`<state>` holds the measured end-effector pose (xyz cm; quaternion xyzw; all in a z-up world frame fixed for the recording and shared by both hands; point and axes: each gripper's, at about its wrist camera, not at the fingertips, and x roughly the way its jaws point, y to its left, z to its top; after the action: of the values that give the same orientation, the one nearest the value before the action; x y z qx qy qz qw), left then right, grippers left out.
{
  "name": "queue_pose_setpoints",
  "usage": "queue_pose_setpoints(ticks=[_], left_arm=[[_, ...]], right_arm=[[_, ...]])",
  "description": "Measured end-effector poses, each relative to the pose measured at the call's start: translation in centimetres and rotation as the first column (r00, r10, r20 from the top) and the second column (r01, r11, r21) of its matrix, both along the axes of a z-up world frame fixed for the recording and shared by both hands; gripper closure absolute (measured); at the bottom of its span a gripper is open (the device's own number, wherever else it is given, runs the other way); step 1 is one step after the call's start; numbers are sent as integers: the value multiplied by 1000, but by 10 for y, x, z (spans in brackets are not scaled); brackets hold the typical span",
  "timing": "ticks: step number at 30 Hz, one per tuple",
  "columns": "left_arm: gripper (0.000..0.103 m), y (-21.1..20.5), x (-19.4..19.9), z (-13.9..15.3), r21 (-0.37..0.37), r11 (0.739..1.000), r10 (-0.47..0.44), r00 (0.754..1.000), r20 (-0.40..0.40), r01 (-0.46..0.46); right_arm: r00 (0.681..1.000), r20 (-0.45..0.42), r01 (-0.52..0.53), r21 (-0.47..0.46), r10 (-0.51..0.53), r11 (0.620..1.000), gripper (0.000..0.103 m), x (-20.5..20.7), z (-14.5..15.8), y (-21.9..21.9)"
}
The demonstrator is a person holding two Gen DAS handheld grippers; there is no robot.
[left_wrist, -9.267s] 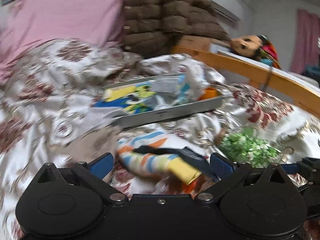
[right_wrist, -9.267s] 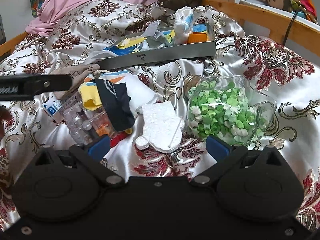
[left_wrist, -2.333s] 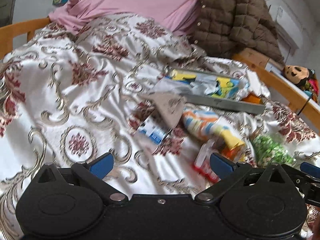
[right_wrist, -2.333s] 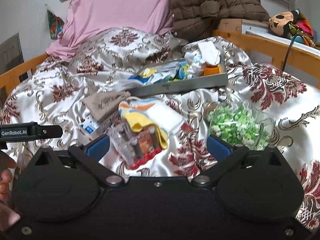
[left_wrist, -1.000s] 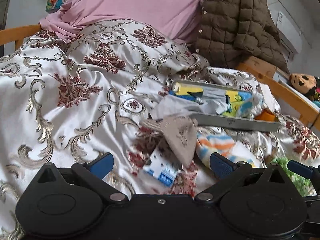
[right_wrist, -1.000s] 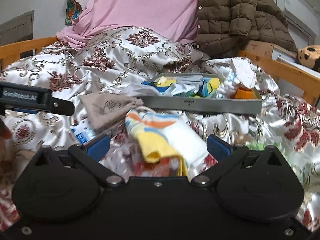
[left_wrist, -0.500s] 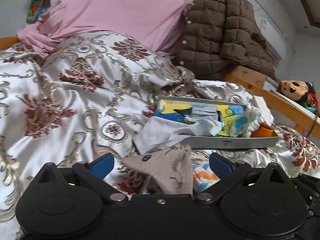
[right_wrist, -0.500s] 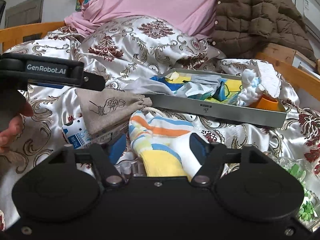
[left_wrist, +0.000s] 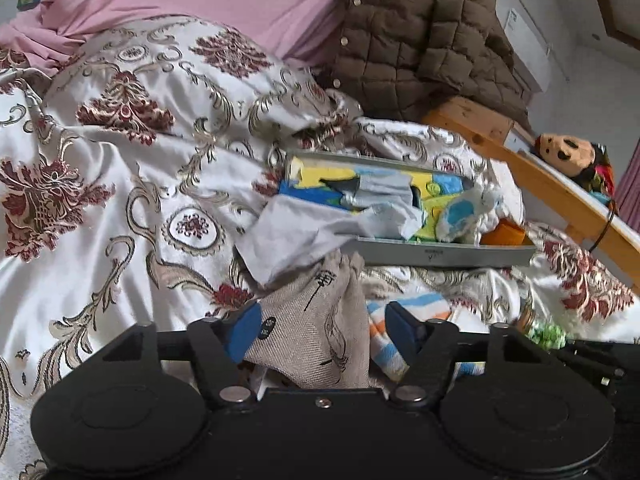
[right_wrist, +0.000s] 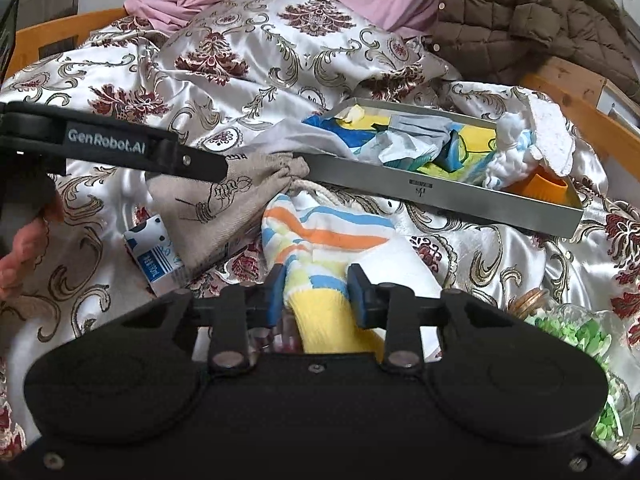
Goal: Organize soft objects
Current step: 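Grasp the beige drawstring pouch with the left tool while the right tool grasps the striped yellow sock, then lift the pouch with the left tool while the right tool lifts the striped sock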
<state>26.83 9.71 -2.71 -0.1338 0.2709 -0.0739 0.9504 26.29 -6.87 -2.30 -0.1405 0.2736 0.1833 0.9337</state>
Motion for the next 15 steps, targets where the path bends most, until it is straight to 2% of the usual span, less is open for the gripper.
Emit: queue_pose_setpoints(ticks=[2,4,8,15], left_arm=[[49,-2,1,-1,7,1000,-10,1000,-15,10],[54,-3,2,-2,10,1000,-19,999,-25,20],[54,-1,2,-3,6,1000,-13,999,-31,13],[50,1,7,-6,-10,1000,-14,998,-61,13]], right_arm=[[1000,3,3,-4,-3,1000,87,0,1,1],[1000,5,1,-8,-1,1000,89,1,1,1],[1000,24,-1,-2,1,1000,95,-2,2,-2],[998,63,-13,16,12,1000,97,-14,6,-6]])
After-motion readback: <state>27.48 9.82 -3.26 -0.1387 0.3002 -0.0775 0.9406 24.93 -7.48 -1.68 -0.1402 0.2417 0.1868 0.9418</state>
